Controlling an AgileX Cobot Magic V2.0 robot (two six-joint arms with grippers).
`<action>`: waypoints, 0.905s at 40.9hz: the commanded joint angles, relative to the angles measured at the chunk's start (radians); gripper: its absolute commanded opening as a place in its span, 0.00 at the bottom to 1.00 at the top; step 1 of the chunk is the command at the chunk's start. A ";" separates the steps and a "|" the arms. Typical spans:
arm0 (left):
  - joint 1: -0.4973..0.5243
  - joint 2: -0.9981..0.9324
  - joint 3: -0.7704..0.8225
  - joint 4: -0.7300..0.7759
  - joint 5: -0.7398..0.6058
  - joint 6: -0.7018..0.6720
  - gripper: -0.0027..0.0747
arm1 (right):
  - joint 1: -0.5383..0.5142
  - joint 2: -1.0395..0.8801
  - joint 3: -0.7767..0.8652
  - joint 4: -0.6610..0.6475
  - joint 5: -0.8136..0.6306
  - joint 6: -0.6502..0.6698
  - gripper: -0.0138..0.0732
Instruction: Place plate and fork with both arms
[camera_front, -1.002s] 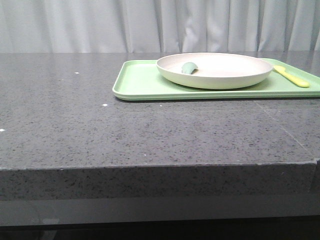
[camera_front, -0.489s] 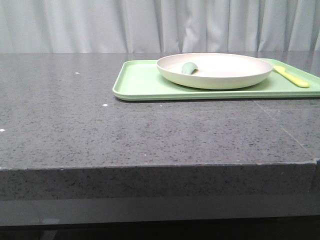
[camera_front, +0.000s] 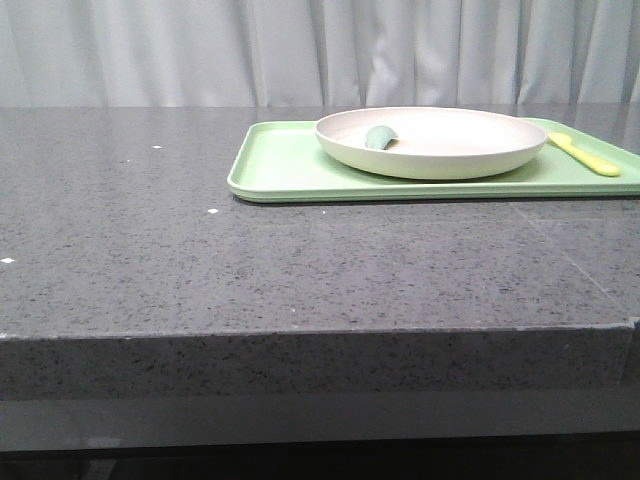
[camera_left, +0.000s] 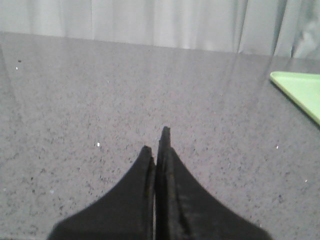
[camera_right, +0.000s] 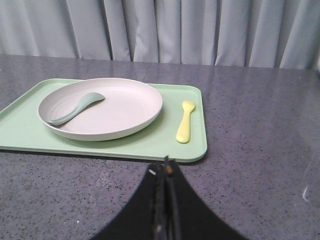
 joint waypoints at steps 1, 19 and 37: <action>0.004 -0.023 0.016 -0.002 -0.109 0.005 0.01 | -0.003 0.009 -0.025 -0.008 -0.089 -0.010 0.02; 0.004 -0.023 0.122 -0.002 -0.209 -0.022 0.01 | -0.003 0.009 -0.025 -0.008 -0.089 -0.010 0.02; 0.004 -0.023 0.122 -0.002 -0.209 -0.022 0.01 | -0.003 0.009 -0.025 -0.008 -0.089 -0.010 0.02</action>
